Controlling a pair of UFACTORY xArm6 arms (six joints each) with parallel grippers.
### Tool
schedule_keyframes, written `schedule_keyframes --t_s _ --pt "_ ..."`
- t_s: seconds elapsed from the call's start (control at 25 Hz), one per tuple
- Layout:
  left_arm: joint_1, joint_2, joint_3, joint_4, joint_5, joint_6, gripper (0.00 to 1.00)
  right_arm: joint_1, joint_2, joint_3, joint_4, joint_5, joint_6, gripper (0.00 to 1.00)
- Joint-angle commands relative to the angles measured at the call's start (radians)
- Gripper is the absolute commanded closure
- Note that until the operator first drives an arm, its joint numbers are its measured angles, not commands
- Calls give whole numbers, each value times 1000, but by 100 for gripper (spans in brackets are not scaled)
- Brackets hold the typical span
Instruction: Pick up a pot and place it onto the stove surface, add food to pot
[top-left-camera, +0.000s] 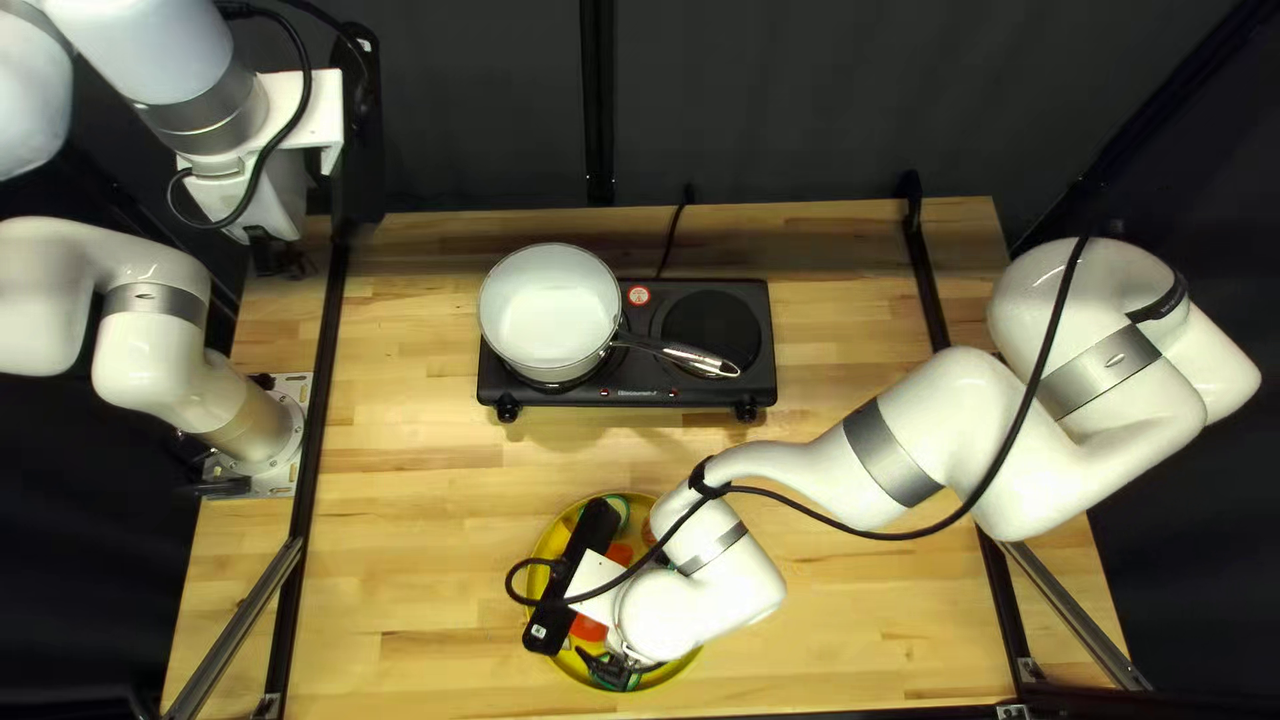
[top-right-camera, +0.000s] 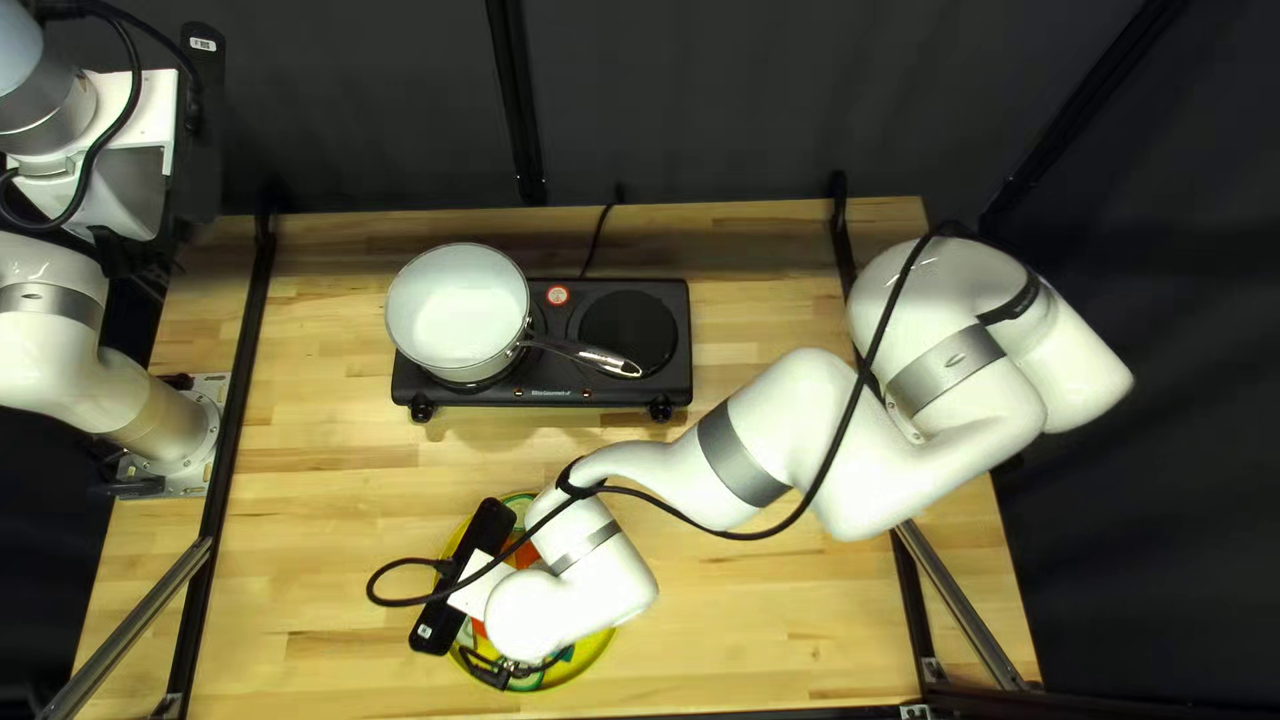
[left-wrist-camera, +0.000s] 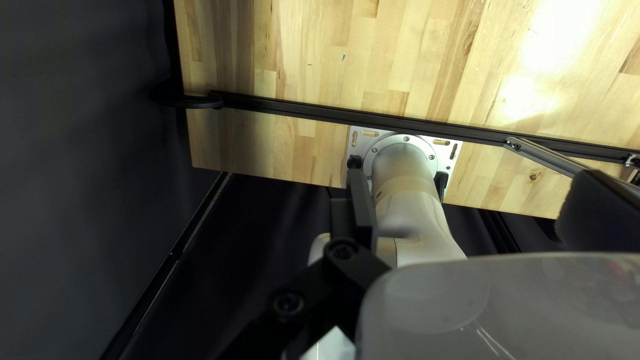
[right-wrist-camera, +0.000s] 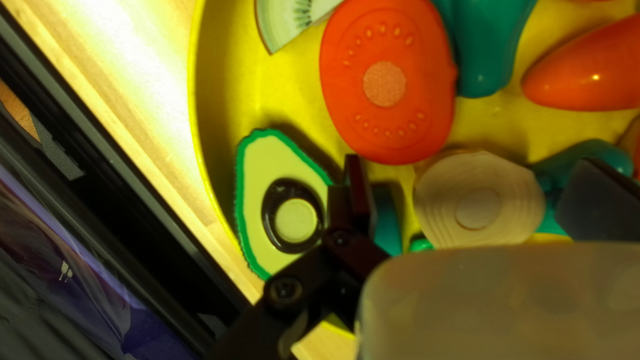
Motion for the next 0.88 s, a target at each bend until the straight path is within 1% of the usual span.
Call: schedule_keyframes --t_s 0.04,0.52,0.6,0.64,0.68,0.76,0.88 --pt "0 0 0 0 0 0 0 -2 4 -6 6 7 -7 100" --pt "0 0 0 0 0 0 0 0 0 2 1 4 -4 100" --pt "0 0 0 0 0 0 0 -3 -44 1 -22 54 -7 100" --pt "0 0 0 0 0 0 0 -3 -54 3 -28 63 -9 100" --pt "0 0 0 0 0 0 0 -18 -105 30 -31 80 -41 100" --pt "0 0 0 0 0 0 0 -43 -172 69 -25 95 -95 100" --pt "0 0 0 0 0 0 0 -62 -239 92 -30 132 -143 100"
